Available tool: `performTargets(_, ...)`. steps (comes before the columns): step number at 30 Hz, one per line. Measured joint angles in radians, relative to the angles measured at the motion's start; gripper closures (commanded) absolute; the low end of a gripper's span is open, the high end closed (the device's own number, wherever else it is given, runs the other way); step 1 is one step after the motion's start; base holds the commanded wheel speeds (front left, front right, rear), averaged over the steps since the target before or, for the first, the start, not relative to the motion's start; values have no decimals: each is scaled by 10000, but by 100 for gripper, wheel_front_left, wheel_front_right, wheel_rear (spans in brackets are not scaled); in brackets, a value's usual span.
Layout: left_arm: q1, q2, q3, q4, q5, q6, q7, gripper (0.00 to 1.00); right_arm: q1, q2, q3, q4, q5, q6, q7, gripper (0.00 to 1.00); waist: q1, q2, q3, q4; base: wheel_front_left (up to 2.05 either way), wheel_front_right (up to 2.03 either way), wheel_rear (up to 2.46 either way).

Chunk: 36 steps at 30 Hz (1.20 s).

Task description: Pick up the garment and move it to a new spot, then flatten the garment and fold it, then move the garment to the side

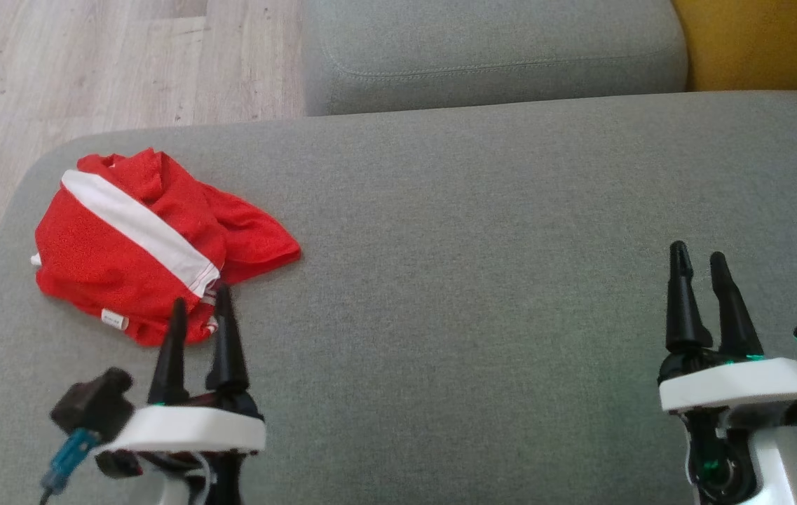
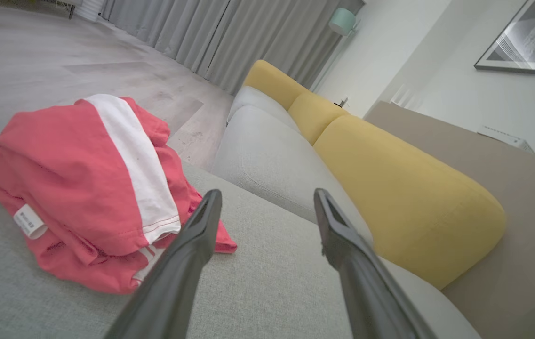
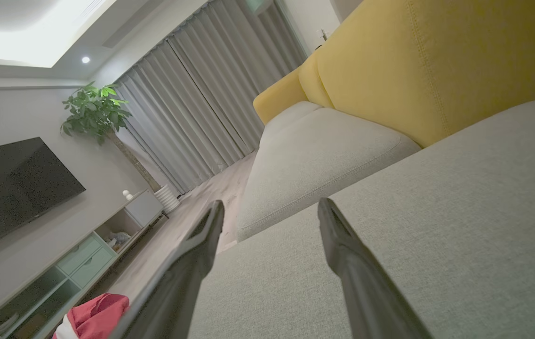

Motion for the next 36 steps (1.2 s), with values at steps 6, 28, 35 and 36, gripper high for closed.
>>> performTargets(6,-91,307,-662,249,970,284,-169,0,1,-2,182,-44,-989,0,-171,0,0,0,-47,-4,0,0,0)
performTargets(28,-884,1250,-3055,1336,3986,1854,-867,0,62,-8,660,-234,-4656,2,-874,0,0,0,-142,27,0,0,0)
performTargets(35,-824,903,-2493,840,3202,1918,-1045,0,105,-8,616,-75,-4121,2,-1066,0,0,0,-185,37,0,0,0)
performTargets(36,-791,871,-2372,780,3137,1864,-1055,0,133,-10,568,104,-3722,2,-1085,0,0,0,-195,39,0,0,0)
